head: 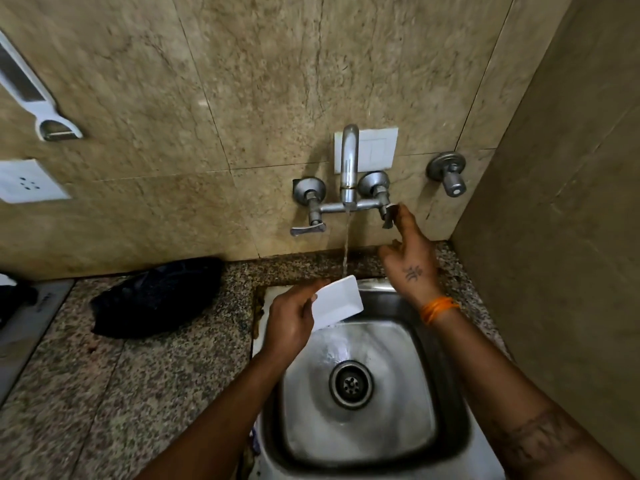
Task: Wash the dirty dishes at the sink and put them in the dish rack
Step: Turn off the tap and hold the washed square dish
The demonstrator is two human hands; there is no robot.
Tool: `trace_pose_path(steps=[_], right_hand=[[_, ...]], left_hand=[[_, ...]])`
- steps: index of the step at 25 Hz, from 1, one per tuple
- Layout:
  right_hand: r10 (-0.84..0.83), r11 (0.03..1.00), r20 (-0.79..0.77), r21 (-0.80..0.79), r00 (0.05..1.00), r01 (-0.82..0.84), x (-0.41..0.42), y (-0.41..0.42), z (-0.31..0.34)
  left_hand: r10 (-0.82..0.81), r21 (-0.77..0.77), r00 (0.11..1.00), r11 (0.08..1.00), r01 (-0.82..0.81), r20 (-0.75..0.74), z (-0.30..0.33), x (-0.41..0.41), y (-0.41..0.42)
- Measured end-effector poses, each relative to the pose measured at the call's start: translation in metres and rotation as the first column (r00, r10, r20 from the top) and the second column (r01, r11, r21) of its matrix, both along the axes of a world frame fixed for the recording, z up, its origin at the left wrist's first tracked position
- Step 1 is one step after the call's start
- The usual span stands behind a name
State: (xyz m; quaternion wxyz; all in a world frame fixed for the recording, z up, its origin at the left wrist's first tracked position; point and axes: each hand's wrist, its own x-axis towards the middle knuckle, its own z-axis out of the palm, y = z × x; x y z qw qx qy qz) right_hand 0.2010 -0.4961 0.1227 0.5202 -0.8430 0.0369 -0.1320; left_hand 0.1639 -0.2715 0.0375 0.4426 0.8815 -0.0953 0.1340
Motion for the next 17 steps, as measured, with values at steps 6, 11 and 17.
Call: trace_pose_path(steps=[6,11,17], right_hand=[[0.17,0.905,0.0,-0.395,0.986,-0.156,-0.048,-0.009,0.002],[0.363,0.812,-0.047,-0.473,0.931,-0.341,-0.086,0.033,-0.013],[0.265,0.836,0.177,-0.532,0.948,-0.134,-0.078,0.076,-0.01]], left_hand=[[-0.162,0.128,0.98,0.981,0.147,0.118,0.013,-0.02,0.012],[-0.234,0.124,0.961,0.968,0.217,0.15,0.044,-0.044,0.021],[-0.003,-0.146,0.999,0.989,-0.004,-0.048,0.076,-0.057,0.072]])
